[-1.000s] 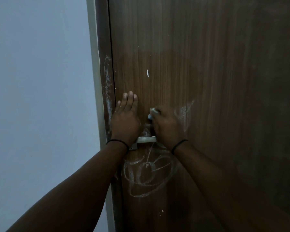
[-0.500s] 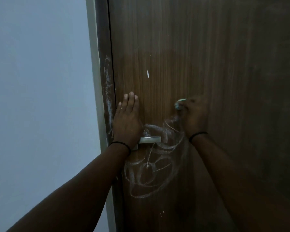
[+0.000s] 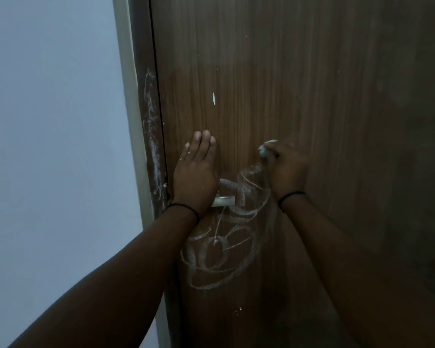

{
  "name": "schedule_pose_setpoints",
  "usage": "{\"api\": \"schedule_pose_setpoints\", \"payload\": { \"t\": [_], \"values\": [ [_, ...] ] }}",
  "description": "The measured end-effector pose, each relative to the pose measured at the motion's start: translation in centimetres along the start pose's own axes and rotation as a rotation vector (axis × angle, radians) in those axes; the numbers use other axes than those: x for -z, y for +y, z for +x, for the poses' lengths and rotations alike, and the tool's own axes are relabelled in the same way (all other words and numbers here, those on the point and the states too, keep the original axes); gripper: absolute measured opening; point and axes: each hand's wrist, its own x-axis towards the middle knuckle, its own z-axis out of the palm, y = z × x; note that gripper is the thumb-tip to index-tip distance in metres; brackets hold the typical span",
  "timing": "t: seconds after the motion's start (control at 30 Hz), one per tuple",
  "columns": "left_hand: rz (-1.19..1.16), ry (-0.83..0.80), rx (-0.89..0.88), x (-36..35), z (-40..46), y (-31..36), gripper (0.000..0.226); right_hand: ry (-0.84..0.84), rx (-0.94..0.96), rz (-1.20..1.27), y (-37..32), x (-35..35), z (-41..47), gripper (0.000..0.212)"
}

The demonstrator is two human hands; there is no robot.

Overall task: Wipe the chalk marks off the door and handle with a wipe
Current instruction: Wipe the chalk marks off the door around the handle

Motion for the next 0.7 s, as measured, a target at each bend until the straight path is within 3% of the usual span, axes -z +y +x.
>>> {"api": "schedule_pose_setpoints", "payload": {
  "t": [0.1,0.23,0.3,0.5,0.63,0.7],
  "values": [
    [-0.008,-0.005,0.007,0.1,-0.2,-0.1,0.056,-0.150,0.161,-0.031,0.4,-0.1,-2.3,0.011],
    [0.027,-0.030,-0.047,0.5,-0.2,-1.0,0.059,-0.064,-0.130,0.031,2.3,1.9,-0.4,0.010],
    [0.027,-0.045,-0.032,0.4,-0.1,-0.7,0.059,-0.030,-0.186,0.030,1.6,1.2,1.1,0.007],
    [0.034,-0.038,-0.014,0.4,-0.2,-0.6,0.058,-0.201,-0.030,0.004,1.4,0.9,-2.0,0.009],
    [0.061,-0.056,-0.017,0.4,-0.3,-0.5,0.059,0.036,-0.308,0.028,2.5,2.4,1.2,0.019],
    [0.052,-0.055,-0.006,0.2,-0.2,-0.2,0.059,0.035,-0.262,0.063,1.2,1.5,3.1,0.018]
  ]
}}
